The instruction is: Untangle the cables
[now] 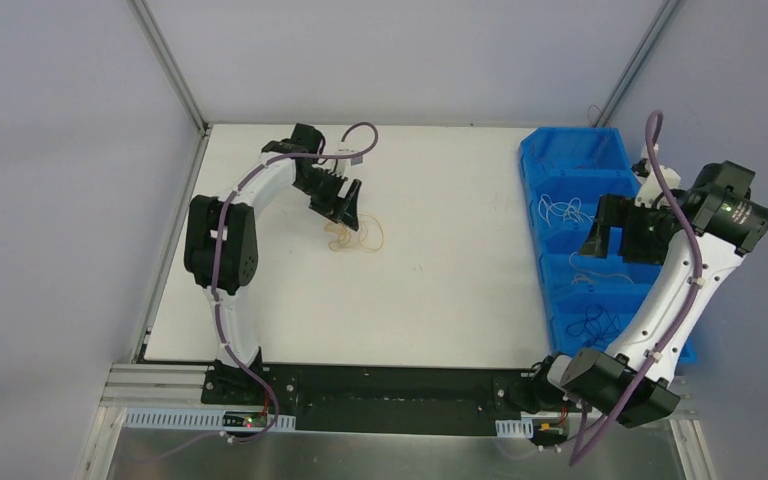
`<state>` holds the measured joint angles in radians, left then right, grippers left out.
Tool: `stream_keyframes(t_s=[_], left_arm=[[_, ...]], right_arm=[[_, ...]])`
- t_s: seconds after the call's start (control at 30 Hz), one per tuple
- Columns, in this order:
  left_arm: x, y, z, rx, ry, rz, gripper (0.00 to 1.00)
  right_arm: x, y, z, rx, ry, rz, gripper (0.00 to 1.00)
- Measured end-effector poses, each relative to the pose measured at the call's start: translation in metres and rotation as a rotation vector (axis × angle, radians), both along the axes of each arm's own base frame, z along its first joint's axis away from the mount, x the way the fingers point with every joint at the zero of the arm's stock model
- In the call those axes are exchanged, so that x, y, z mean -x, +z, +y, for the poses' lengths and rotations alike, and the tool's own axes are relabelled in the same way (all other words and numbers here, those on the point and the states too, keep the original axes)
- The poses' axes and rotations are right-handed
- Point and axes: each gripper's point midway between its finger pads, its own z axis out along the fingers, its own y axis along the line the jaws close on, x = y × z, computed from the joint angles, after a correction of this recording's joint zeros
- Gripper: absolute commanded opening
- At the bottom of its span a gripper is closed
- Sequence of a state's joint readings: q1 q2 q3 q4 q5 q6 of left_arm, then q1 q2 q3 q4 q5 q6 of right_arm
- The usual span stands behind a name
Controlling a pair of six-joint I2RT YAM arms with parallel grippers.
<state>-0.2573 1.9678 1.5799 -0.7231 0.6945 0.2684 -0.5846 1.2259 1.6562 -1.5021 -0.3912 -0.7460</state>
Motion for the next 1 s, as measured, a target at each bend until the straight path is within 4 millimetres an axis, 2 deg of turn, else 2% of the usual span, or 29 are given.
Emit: stream_keyframes(t_s=[0.13, 0.3, 0.37, 0.43, 0.5, 0.63, 0.7, 0.77, 0.87, 1.0], left_arm=[[-0.012, -0.015, 0.012, -0.052, 0.040, 0.012, 0.78], [-0.022, -0.050, 0.009, -0.087, 0.067, 0.087, 0.66], [-0.021, -0.060, 0.004, -0.084, 0.074, 0.124, 0.56], [-0.020, -0.060, -0.003, -0.081, 0.065, 0.121, 0.30], [-0.013, -0.060, -0.017, -0.071, 0.036, 0.125, 0.00], [0.013, -0.050, -0.061, 0.005, -0.085, 0.129, 0.00], [0.029, -0.035, -0.080, 0.055, -0.130, 0.133, 0.00], [0.041, -0.005, -0.096, 0.126, -0.166, 0.115, 0.00], [0.046, 0.056, -0.105, 0.238, -0.188, 0.031, 0.00], [0.049, 0.139, -0.116, 0.380, -0.224, -0.102, 0.00]], right_arm=[[-0.008, -0.001, 0.028, -0.095, 0.074, -0.014, 0.91], [-0.022, -0.004, 0.067, -0.228, 0.159, 0.010, 0.91], [-0.029, -0.004, 0.077, -0.262, 0.174, 0.012, 0.91], [-0.039, -0.005, 0.085, -0.297, 0.183, 0.005, 0.90], [-0.048, -0.009, 0.094, -0.337, 0.188, -0.002, 0.89], [-0.059, -0.024, 0.112, -0.420, 0.195, 0.001, 0.88], [-0.063, -0.032, 0.122, -0.457, 0.204, 0.000, 0.88], [-0.068, -0.037, 0.135, -0.494, 0.219, -0.018, 0.89], [-0.072, -0.035, 0.161, -0.535, 0.283, -0.075, 0.94], [-0.071, -0.022, 0.207, -0.564, 0.441, -0.175, 0.98]])
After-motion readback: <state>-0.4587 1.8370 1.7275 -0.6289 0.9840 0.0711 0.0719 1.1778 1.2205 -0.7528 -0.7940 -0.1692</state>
